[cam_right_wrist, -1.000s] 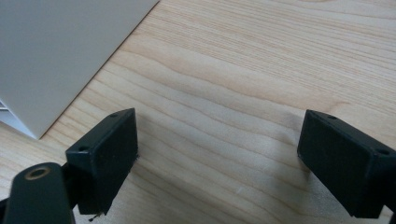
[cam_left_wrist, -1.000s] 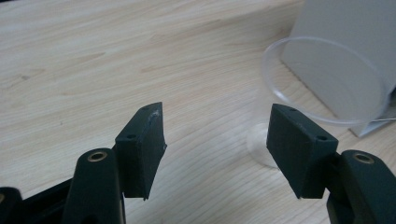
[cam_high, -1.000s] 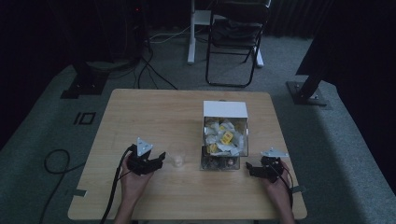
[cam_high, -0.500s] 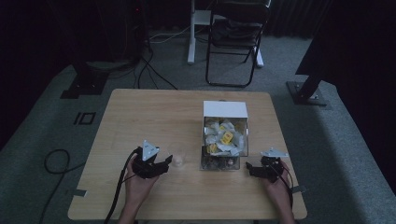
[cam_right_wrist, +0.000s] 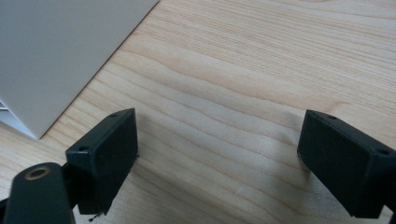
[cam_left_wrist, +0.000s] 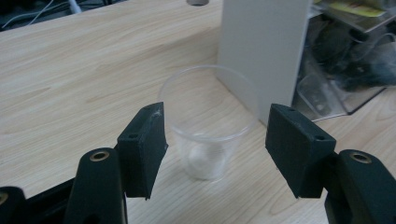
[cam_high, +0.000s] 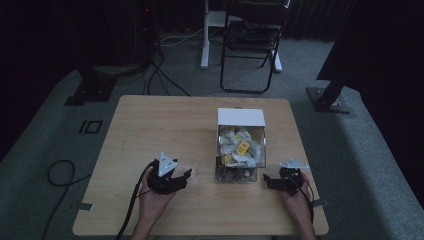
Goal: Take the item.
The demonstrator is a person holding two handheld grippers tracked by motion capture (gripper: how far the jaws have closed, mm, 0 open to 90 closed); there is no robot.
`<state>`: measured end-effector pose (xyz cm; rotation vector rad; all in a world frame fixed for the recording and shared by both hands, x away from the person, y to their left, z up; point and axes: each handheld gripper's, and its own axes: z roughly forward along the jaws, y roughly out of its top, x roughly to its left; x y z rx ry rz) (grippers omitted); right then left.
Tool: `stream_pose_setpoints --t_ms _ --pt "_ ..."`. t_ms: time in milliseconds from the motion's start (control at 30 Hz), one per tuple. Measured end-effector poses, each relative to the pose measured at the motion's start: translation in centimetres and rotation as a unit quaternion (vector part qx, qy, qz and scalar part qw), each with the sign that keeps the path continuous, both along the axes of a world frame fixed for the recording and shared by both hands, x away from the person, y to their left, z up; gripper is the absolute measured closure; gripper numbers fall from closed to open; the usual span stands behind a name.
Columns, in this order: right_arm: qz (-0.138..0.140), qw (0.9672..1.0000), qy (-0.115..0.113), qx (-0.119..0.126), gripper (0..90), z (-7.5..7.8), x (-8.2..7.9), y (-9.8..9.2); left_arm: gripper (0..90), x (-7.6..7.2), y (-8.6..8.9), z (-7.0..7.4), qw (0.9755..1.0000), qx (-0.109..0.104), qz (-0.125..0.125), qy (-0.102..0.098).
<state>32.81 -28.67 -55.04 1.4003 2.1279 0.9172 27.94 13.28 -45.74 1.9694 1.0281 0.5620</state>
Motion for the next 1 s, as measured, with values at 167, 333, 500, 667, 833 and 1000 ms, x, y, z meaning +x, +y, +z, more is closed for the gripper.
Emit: stream_pose_setpoints --t_ms 167,333,500,667,833,1000 --pt "0.0 1.0 0.0 0.0 11.9 0.0 0.0 0.0 39.1 -0.1 -0.8 0.2 0.9999 0.0 -0.014 -0.001" --pt "0.0 1.0 0.0 0.0 11.9 0.0 0.0 0.0 39.5 -0.3 -1.8 0.5 0.9996 0.0 -0.027 -0.008" --pt "0.0 1.0 0.0 0.0 11.9 0.0 0.0 0.0 39.8 -0.4 -2.5 0.6 0.9992 0.002 -0.04 -0.009" --pt "0.0 1.0 0.0 0.0 11.9 0.0 0.0 0.0 39.7 -0.6 -3.1 0.8 0.9987 -0.001 -0.049 -0.012" --pt "0.0 1.0 0.0 0.0 11.9 0.0 0.0 0.0 39.7 -0.9 -3.8 0.8 0.9982 -0.006 -0.059 -0.013" --pt "0.0 1.0 0.0 0.0 11.9 0.0 0.0 0.0 39.7 -1.1 -4.6 0.9 0.9974 -0.006 -0.07 -0.017"
